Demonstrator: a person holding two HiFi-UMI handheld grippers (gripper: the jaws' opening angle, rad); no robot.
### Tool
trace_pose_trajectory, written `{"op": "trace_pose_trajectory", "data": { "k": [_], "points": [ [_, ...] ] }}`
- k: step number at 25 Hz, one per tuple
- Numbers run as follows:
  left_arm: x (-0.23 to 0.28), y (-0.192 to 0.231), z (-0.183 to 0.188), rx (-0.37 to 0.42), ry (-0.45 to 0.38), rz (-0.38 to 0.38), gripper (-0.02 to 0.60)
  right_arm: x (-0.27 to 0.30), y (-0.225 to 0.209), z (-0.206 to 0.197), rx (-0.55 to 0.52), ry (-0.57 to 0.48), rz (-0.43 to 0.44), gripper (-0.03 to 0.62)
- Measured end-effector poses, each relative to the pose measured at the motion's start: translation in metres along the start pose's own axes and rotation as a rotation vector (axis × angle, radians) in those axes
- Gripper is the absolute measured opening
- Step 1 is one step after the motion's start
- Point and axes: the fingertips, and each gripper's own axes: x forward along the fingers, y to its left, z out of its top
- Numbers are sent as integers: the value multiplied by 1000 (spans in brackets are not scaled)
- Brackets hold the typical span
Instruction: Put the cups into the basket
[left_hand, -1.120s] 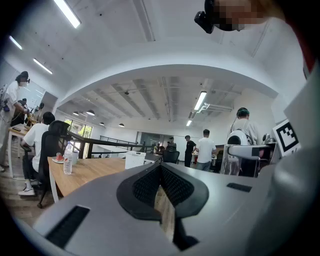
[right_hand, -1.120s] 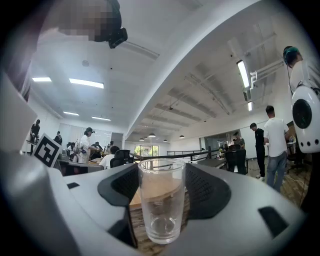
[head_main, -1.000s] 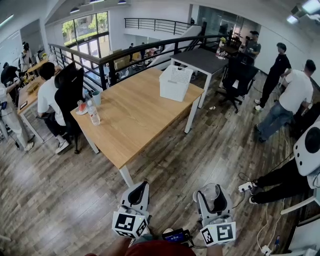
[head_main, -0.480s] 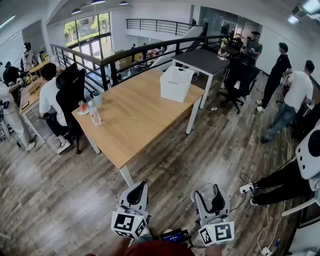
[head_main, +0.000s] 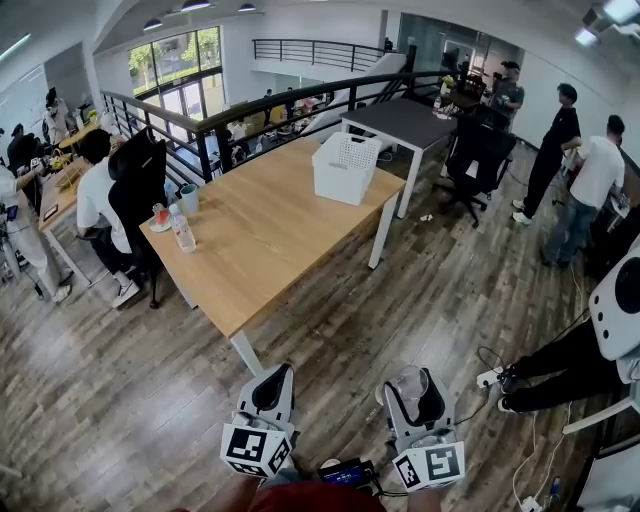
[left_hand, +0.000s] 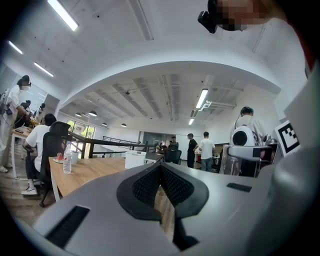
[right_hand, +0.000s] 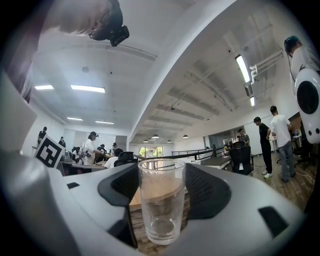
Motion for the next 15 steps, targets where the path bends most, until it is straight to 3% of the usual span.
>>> {"op": "trace_pose_trajectory", "data": {
  "k": [15],
  "points": [
    [20, -41, -2, 7, -12, 24, 6, -10, -43, -5, -3, 21, 37, 285]
  ]
}}
